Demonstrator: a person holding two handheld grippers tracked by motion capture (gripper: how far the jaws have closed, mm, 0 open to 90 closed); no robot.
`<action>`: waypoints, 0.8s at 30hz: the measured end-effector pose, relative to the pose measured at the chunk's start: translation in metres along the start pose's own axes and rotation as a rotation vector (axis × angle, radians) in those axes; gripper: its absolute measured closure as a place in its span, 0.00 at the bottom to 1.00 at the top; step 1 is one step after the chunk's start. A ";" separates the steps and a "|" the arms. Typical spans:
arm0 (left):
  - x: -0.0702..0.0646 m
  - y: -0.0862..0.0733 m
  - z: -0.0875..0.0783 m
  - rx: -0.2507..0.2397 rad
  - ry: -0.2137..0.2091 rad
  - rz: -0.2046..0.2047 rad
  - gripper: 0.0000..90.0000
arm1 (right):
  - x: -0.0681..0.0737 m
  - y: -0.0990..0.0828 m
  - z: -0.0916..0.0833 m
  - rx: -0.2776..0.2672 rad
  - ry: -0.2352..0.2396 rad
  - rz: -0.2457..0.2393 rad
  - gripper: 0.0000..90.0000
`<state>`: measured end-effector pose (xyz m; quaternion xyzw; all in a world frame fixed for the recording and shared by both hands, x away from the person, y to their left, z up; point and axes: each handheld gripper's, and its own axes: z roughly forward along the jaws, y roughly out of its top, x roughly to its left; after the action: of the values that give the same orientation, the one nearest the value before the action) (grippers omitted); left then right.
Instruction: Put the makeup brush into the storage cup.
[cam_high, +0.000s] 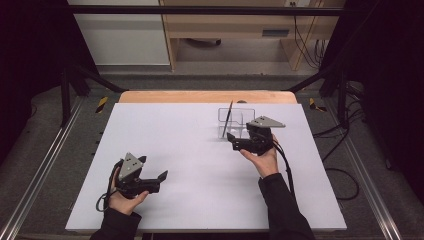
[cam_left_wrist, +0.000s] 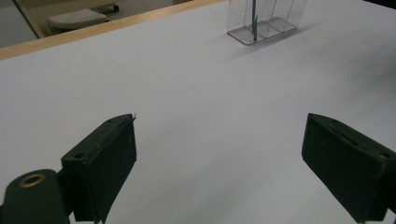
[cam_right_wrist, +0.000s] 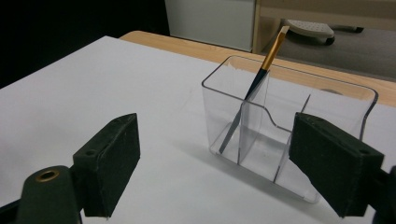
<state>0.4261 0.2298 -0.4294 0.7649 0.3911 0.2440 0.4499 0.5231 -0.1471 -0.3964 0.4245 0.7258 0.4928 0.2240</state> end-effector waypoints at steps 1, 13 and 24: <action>0.000 0.000 0.000 -0.002 0.000 -0.002 0.10 | 0.000 -0.001 -0.003 -0.001 0.005 0.000 0.18; 0.001 0.000 0.000 -0.002 0.001 -0.011 0.10 | -0.001 -0.018 -0.040 -0.009 0.036 -0.020 0.16; 0.001 -0.001 0.001 0.003 0.002 -0.013 0.10 | -0.002 -0.037 -0.063 0.007 0.047 -0.033 0.14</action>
<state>0.4271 0.2305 -0.4305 0.7628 0.3967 0.2415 0.4499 0.4632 -0.1878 -0.4043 0.4015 0.7394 0.4964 0.2139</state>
